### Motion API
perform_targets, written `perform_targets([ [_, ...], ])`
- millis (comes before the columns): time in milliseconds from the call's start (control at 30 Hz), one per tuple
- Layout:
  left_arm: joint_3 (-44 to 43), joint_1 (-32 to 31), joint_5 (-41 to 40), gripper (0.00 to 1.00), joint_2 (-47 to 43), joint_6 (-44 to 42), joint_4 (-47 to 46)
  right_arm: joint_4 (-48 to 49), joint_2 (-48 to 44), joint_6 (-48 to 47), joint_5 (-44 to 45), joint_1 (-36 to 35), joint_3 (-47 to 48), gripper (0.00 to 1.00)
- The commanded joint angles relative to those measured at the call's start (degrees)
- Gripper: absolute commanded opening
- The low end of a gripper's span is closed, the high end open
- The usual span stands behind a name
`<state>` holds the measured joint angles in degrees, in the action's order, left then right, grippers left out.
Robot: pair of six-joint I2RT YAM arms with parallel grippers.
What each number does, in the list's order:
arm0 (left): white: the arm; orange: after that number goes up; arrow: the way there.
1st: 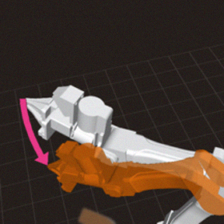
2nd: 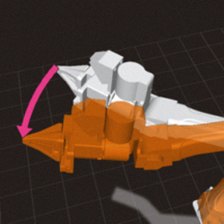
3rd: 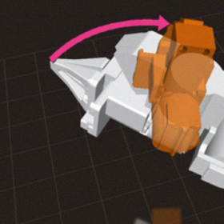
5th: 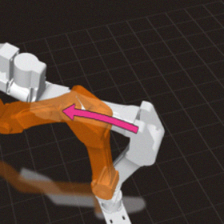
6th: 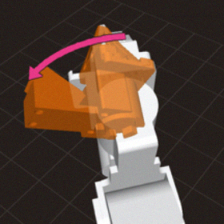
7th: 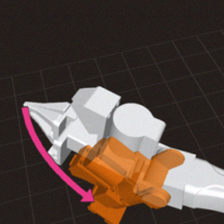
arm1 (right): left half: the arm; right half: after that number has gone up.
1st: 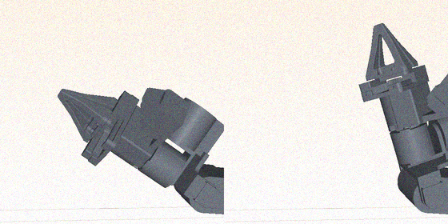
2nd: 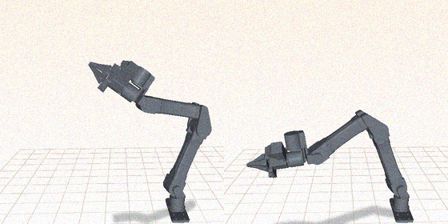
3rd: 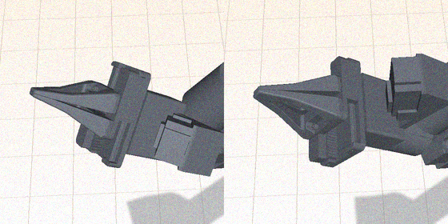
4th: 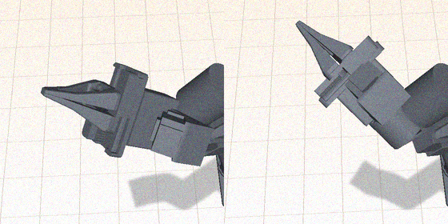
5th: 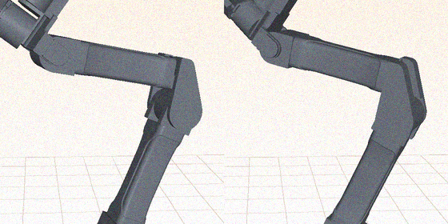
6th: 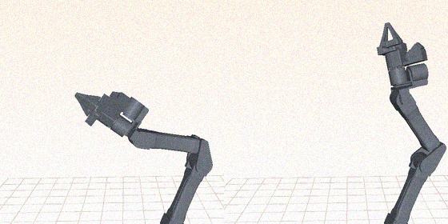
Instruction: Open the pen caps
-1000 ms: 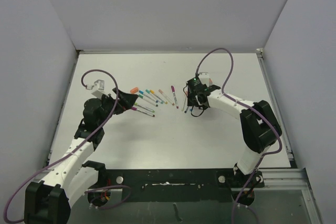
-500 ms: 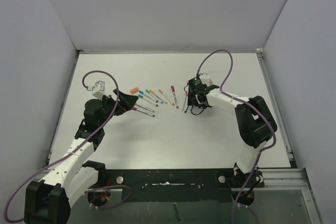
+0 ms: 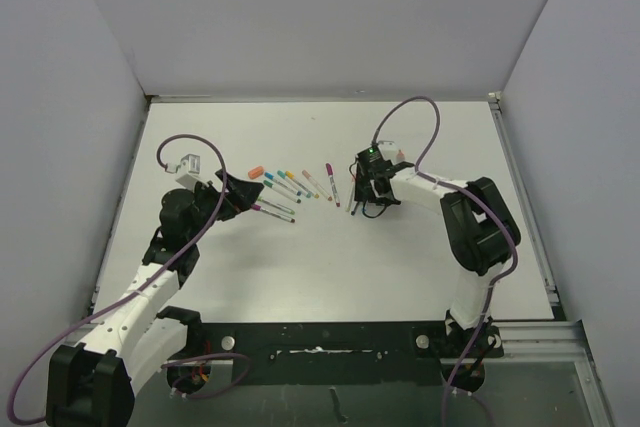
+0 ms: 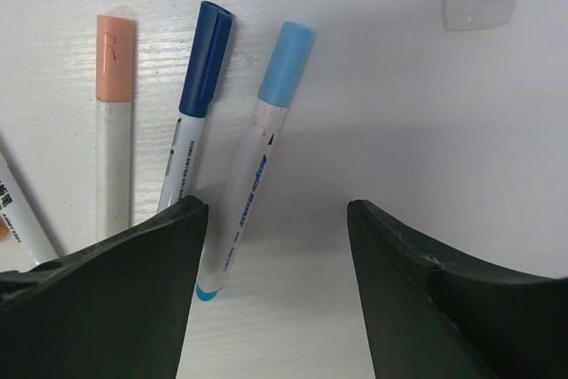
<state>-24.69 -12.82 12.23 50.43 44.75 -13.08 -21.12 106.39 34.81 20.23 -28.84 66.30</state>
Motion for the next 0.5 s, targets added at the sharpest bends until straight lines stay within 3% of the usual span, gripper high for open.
perform_targets([
  [0,-0.8,-0.01,0.01,0.98,-0.89,-0.89,-1.6,1.7,0.01,0.44,-0.36,0.3,2.03,0.65],
  [467,-0.63,-0.02,0.29,0.98,-1.06,-0.81,-1.77,2.6,-0.63,0.11,-3.22,2.28,-1.8,0.5],
])
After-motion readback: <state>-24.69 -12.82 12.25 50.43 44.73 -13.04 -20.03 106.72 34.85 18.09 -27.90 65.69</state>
